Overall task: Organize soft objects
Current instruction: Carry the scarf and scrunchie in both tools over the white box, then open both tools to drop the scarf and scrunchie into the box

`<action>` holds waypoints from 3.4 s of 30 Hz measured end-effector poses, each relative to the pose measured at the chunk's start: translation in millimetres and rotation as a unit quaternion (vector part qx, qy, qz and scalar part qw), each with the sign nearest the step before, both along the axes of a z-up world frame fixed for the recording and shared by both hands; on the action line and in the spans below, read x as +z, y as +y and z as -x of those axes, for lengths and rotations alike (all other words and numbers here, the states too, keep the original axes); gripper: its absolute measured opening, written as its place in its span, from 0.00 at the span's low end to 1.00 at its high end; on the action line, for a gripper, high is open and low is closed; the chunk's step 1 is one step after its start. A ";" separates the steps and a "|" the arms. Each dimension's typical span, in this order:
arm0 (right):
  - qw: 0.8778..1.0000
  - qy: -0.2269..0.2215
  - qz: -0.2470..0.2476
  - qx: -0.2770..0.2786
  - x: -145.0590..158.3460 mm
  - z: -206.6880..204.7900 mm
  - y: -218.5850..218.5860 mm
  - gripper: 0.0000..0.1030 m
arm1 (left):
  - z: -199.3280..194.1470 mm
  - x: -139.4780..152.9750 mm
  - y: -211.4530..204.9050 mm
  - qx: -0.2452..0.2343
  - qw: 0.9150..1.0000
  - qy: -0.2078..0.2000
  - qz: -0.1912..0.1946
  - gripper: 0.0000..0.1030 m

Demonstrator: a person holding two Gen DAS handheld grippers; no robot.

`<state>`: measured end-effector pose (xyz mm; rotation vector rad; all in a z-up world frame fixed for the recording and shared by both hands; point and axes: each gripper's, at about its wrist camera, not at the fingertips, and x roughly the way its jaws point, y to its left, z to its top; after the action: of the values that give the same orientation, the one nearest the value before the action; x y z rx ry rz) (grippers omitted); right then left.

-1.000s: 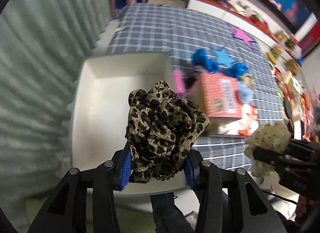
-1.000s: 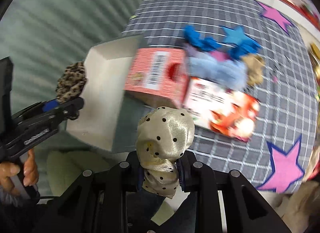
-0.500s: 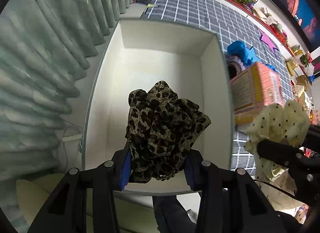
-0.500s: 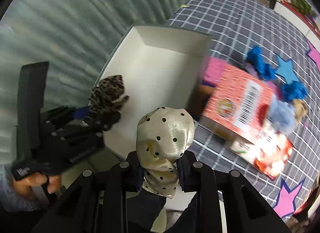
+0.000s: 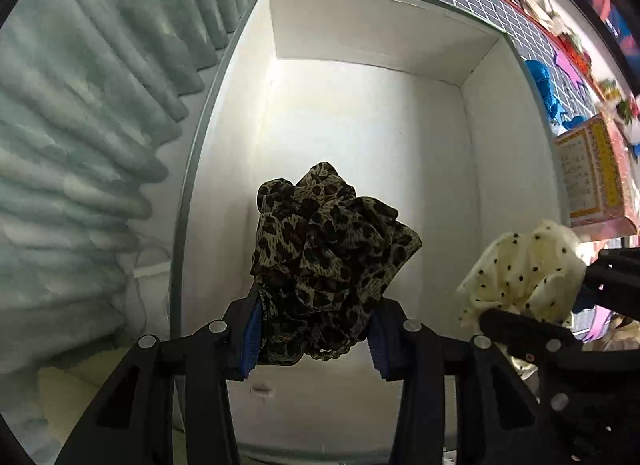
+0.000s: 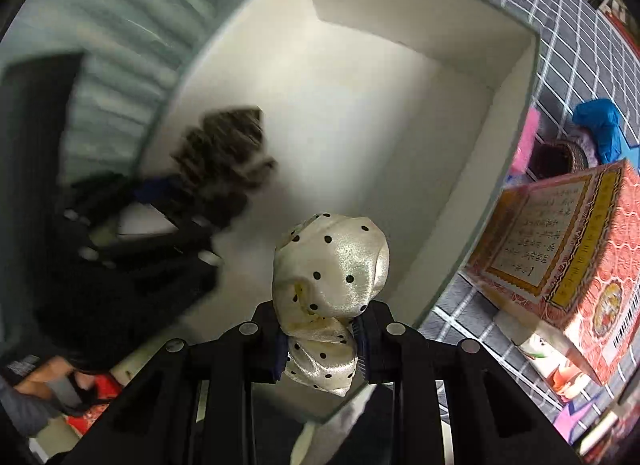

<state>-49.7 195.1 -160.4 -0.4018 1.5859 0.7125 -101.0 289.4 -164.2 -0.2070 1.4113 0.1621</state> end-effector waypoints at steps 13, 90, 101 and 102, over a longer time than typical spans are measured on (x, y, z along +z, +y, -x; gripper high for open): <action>0.998 -0.030 -0.011 -0.063 18.7 -21.7 -23.6 0.27 | -18.9 33.7 -9.2 -0.030 0.999 -0.031 -0.009 0.46; 0.961 -0.159 -0.117 -0.194 139.9 3.5 -122.4 1.00 | -12.0 92.0 -31.3 -0.032 0.993 -0.098 0.053 1.00; 0.952 -0.173 -0.120 -0.222 150.1 6.2 -199.8 1.00 | -32.4 140.5 -87.4 -0.042 0.989 -0.134 0.055 1.00; 0.952 -0.172 -0.119 -0.222 150.0 6.2 -207.2 1.00 | -33.7 144.5 -99.2 -0.046 0.988 -0.138 0.045 1.00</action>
<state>-56.0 -12.1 -10.4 0.0165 1.1831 0.4473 -67.3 190.2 -19.7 -0.2291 1.1511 -0.0077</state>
